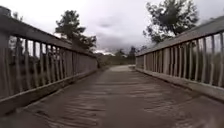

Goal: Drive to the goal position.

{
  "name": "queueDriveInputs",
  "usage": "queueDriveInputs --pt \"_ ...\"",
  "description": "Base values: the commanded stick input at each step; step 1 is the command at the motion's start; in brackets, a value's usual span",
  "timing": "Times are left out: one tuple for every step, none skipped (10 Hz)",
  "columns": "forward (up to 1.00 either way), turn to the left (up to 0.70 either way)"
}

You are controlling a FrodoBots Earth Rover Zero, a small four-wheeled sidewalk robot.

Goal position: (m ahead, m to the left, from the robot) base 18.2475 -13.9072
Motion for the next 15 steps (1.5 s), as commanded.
queueDriveInputs --pt "0.5 0.0" --pt "0.5 0.0" --pt "0.5 0.0" --pt "0.5 0.0" --pt "0.5 0.0" --pt "0.5 0.0" --pt "0.5 0.0" --pt "0.5 0.0" --pt "0.5 0.0" --pt "0.5 0.0" --pt "0.5 0.0" --pt "0.5 0.0" --pt "0.5 0.0" --pt "0.5 0.0" --pt "0.5 0.0"
